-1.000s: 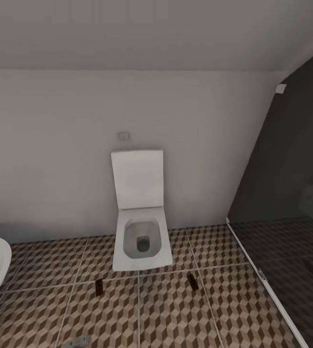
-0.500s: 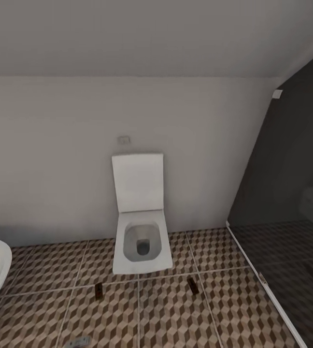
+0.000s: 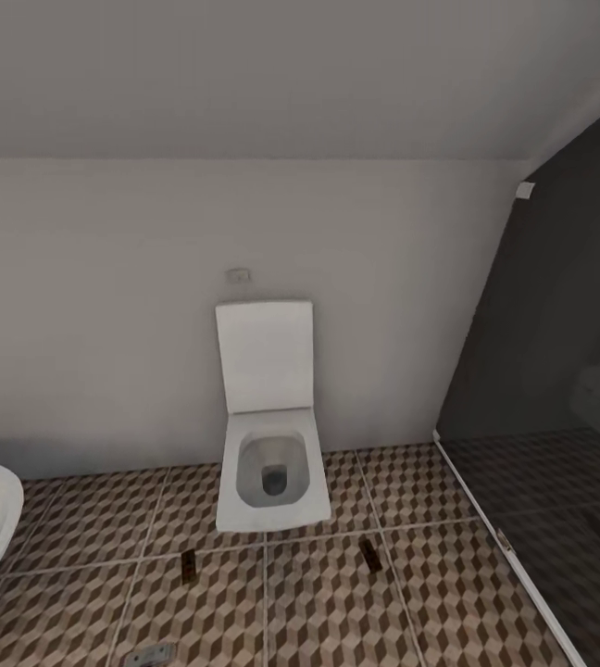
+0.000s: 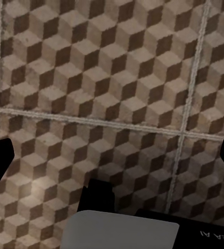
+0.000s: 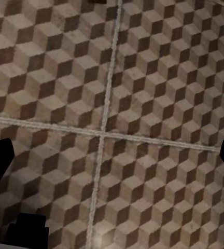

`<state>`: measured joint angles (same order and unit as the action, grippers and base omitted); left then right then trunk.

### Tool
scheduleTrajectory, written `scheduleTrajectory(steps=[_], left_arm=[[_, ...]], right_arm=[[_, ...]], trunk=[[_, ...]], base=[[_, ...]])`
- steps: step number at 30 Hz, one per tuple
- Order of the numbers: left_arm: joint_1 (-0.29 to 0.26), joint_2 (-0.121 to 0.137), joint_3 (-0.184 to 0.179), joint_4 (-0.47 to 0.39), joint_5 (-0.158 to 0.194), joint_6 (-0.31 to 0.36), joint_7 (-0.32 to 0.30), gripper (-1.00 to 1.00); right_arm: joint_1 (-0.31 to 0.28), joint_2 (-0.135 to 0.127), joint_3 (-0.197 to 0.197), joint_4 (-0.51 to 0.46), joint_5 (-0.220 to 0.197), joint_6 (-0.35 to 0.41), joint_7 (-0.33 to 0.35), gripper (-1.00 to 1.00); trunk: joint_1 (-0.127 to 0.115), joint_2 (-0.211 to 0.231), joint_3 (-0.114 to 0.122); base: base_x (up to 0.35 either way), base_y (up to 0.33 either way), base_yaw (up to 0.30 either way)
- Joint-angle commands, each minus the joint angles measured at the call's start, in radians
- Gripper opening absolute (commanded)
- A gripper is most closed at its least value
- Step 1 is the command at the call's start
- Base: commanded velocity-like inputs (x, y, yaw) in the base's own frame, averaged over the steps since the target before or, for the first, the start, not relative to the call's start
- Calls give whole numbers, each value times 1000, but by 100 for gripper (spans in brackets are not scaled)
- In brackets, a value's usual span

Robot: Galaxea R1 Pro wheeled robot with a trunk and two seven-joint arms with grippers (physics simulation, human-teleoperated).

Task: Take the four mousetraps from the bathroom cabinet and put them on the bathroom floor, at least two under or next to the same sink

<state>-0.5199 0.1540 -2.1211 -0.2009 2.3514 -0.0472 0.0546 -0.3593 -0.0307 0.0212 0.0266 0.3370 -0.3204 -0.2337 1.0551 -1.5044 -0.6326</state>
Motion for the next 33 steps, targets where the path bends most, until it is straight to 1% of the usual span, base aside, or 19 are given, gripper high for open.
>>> scheduleTrajectory(steps=[1, 9, 22, 33], left_arm=[[-2, 1, -7, -5, 5, -5, 6, 100], [-2, 1, -7, -5, 5, -5, 6, 100], [-2, 1, -7, -5, 5, -5, 6, 100], [-2, 1, -7, -5, 5, -5, 6, 100]], right_arm=[[-1, 0, 2, 3, 7, -3, -6, 100], [-1, 0, 2, 6, 5, 2, -7, 100], [23, -12, 1, 9, 2, 7, -7, 100], [34, -7, 2, 9, 3, 7, -7, 100]], trunk=[[0, -1, 1], [0, -1, 10], [0, -1, 12], [0, -1, 12]], base=[[0, 0, 0], [0, 0, 6], [0, 0, 1], [0, 0, 0]])
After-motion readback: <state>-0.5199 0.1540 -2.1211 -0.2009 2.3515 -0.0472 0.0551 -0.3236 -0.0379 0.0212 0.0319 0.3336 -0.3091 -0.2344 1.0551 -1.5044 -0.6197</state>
